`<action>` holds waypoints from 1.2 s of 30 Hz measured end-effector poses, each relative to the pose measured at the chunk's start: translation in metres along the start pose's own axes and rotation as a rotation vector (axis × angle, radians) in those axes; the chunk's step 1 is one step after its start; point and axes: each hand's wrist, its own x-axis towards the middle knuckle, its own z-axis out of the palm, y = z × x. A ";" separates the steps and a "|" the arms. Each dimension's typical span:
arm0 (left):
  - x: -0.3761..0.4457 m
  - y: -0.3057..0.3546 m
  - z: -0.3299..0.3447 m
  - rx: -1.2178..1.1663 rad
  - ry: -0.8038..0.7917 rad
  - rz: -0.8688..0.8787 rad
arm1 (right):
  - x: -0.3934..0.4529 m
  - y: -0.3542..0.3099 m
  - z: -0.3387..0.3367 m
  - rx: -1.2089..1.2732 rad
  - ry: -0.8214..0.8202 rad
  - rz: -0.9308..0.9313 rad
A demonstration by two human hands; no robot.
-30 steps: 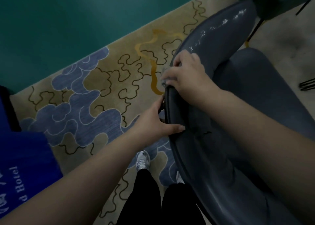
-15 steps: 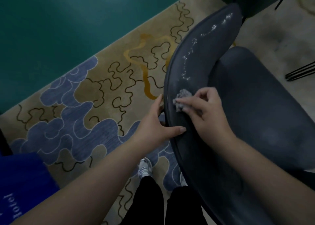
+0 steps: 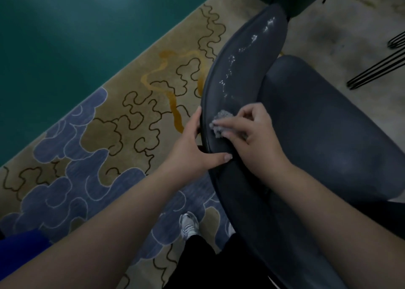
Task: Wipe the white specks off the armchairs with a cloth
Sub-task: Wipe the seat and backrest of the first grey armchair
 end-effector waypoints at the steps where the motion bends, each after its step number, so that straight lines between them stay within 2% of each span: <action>1: 0.002 -0.001 -0.001 0.003 -0.004 0.000 | 0.015 0.001 0.001 -0.022 0.009 -0.001; 5: 0.008 -0.001 -0.004 0.033 -0.007 -0.006 | 0.070 0.006 0.002 -0.058 0.015 0.056; 12: 0.032 0.016 -0.012 0.038 0.003 -0.033 | 0.041 0.014 0.003 0.030 0.023 0.043; 18: 0.049 0.026 -0.017 0.123 -0.002 -0.039 | 0.109 0.022 -0.002 0.029 -0.005 0.151; 21: 0.058 0.028 -0.019 0.121 -0.002 -0.043 | 0.081 0.023 -0.003 0.019 -0.003 0.080; 24: 0.066 0.031 -0.023 0.131 -0.015 -0.047 | 0.059 0.021 -0.005 0.079 -0.010 0.101; 27: 0.078 0.037 -0.028 0.140 -0.046 -0.050 | 0.099 0.027 -0.006 0.006 -0.024 0.091; 30: 0.096 0.043 -0.033 0.148 -0.097 -0.011 | 0.140 0.032 -0.010 0.030 0.010 0.211; 36: 0.131 0.053 -0.047 0.215 -0.216 0.013 | 0.116 0.028 -0.004 0.066 0.059 0.234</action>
